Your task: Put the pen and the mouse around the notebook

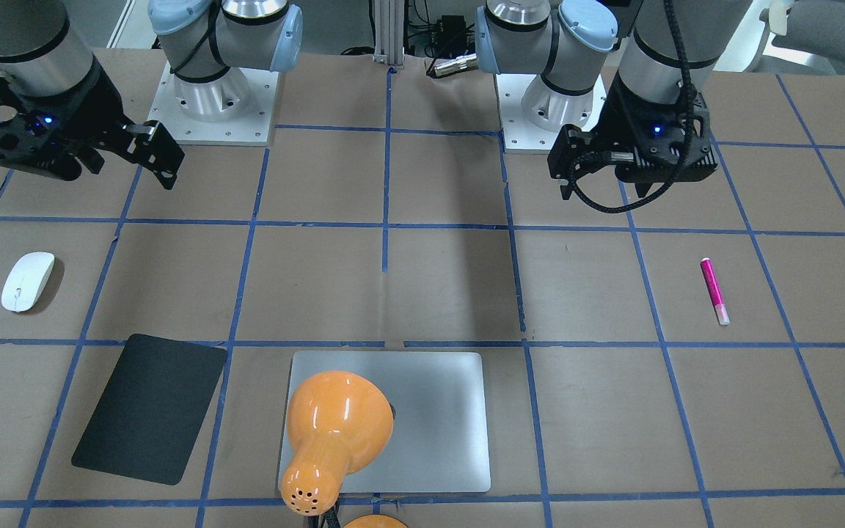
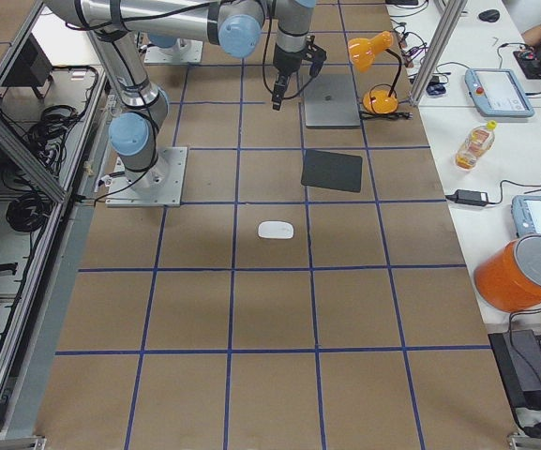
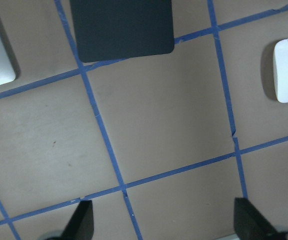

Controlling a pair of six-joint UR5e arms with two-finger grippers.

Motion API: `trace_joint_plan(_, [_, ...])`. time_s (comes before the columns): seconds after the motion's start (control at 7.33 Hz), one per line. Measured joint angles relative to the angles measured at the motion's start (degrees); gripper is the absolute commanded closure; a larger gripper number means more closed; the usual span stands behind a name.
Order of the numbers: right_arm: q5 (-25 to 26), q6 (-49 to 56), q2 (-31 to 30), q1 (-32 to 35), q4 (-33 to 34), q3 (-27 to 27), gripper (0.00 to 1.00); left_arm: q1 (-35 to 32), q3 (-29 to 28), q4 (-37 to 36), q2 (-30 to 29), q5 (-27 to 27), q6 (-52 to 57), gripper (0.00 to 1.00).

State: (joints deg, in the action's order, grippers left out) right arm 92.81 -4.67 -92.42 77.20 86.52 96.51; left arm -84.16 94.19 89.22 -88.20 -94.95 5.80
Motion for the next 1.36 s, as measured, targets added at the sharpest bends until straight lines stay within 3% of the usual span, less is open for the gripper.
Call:
trace_joint_plan(0.41, [2.8,11.4,0.1,-8.5,5.9,5.8,0.00,15.9,5.9,-4.4,-1.0,-0.3,13.2,0.00])
trace_joint_plan(0.82, [3.0,22.0,0.3,-14.6,16.0,12.2,0.00,26.9,16.2,-21.2,-3.5,0.3,30.6,0.00])
trace_joint_plan(1.23, [1.5,36.5,3.5,-24.3,29.1,19.6,0.00,34.9,25.8,-37.5,-10.0,3.2,37.0,0.00])
trace_joint_plan(1.36, [0.2,38.2,5.7,-26.5,31.3,20.4,0.00,35.9,27.1,-40.6,-12.4,3.6,37.3,0.10])
